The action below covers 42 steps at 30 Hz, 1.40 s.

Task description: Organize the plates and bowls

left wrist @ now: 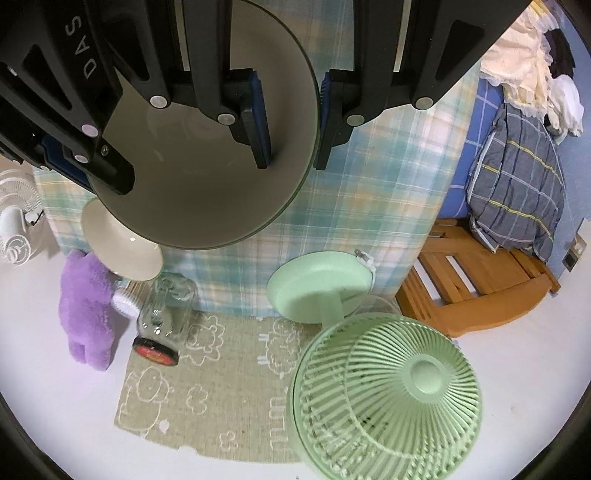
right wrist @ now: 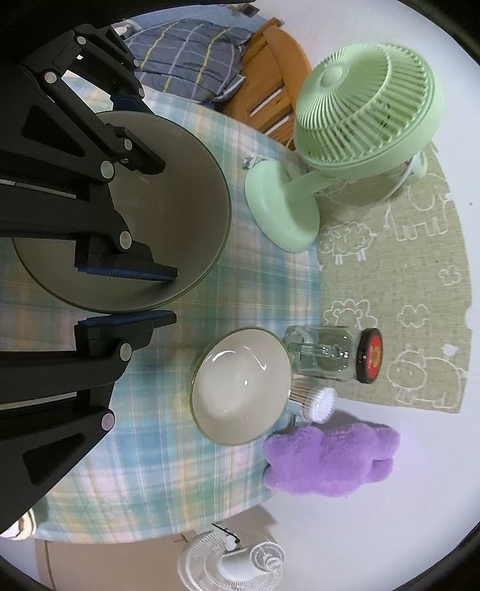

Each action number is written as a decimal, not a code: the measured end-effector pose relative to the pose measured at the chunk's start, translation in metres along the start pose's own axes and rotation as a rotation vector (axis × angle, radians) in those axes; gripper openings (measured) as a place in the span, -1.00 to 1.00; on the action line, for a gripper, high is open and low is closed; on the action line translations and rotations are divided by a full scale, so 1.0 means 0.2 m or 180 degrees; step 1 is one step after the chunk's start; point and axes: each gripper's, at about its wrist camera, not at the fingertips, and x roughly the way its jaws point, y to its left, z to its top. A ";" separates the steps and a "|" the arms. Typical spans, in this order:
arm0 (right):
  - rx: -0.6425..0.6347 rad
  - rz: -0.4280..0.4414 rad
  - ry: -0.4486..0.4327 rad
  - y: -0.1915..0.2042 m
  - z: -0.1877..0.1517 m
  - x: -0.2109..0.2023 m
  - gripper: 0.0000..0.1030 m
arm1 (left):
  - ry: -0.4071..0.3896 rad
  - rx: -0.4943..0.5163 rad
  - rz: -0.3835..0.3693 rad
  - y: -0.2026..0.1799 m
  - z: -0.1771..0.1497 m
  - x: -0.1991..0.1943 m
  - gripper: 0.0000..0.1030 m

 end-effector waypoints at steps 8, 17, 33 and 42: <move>-0.0035 -0.0005 -0.0129 0.00 -0.04 -0.25 -0.62 | -0.0127 -0.0037 -0.0005 0.00 -0.05 -0.23 -0.58; -0.0056 -0.0027 -0.0192 -0.04 -0.14 -0.47 -0.62 | -0.0203 0.0003 -0.0029 -0.05 -0.13 -0.43 -0.58; -0.0064 -0.0102 -0.0164 -0.16 -0.43 -0.68 -0.62 | -0.0147 0.0003 -0.0120 -0.15 -0.43 -0.59 -0.58; -0.0003 -0.0160 -0.0091 -0.22 -0.64 -0.70 -0.62 | -0.0044 0.0130 -0.0184 -0.20 -0.62 -0.58 -0.55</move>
